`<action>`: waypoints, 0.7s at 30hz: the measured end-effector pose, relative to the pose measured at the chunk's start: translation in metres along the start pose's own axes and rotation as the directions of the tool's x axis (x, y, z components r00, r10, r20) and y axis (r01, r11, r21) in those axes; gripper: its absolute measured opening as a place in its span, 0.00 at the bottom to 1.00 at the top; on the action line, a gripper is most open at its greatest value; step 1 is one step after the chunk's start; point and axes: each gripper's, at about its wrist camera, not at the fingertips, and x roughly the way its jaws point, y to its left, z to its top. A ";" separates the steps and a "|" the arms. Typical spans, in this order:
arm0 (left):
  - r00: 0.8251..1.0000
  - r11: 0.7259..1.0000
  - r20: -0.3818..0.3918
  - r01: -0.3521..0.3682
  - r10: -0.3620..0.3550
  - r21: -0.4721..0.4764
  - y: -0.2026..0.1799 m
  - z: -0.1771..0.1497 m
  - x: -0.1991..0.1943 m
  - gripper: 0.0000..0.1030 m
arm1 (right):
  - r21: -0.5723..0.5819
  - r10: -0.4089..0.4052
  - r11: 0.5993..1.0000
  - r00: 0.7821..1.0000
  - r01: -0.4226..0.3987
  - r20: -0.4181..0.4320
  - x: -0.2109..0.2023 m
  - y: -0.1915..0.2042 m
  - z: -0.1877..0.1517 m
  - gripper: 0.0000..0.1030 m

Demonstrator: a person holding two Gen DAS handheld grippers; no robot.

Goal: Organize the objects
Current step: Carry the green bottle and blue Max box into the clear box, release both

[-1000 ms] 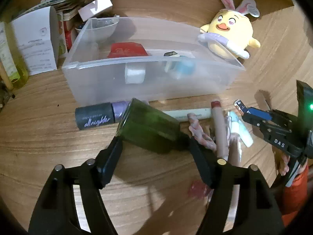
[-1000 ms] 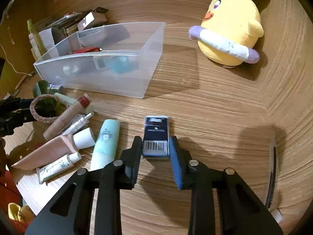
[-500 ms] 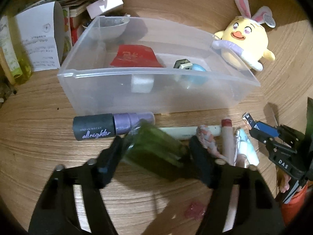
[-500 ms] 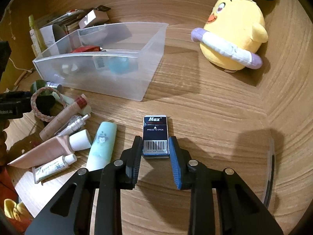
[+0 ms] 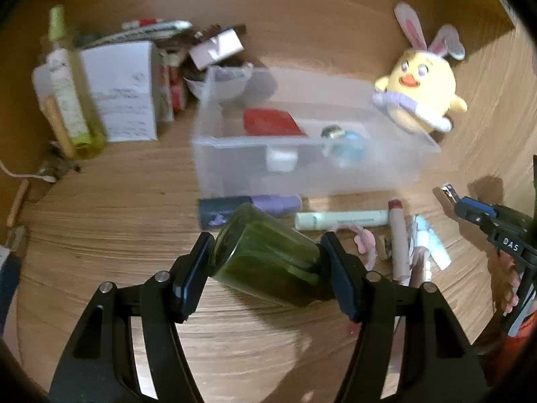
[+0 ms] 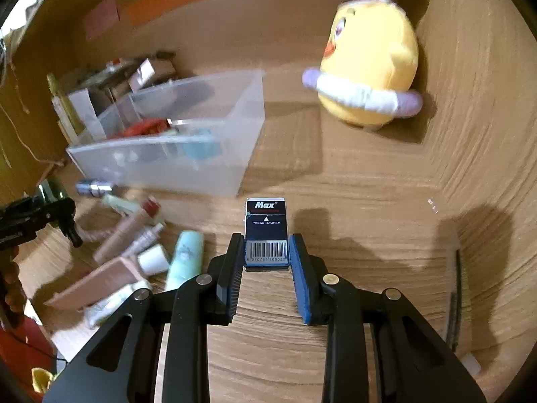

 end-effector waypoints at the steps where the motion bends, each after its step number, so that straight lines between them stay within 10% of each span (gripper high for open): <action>1: 1.000 1.000 0.014 -0.003 0.003 -0.005 0.003 0.001 -0.006 0.63 | 0.000 0.002 1.000 1.000 -0.002 0.015 -0.005 0.002 0.002 0.24; 21: 0.972 0.998 0.234 -0.003 -0.010 0.055 -0.023 0.094 -0.050 0.63 | -0.093 0.108 0.992 0.958 -0.086 0.265 -0.044 0.062 0.090 0.24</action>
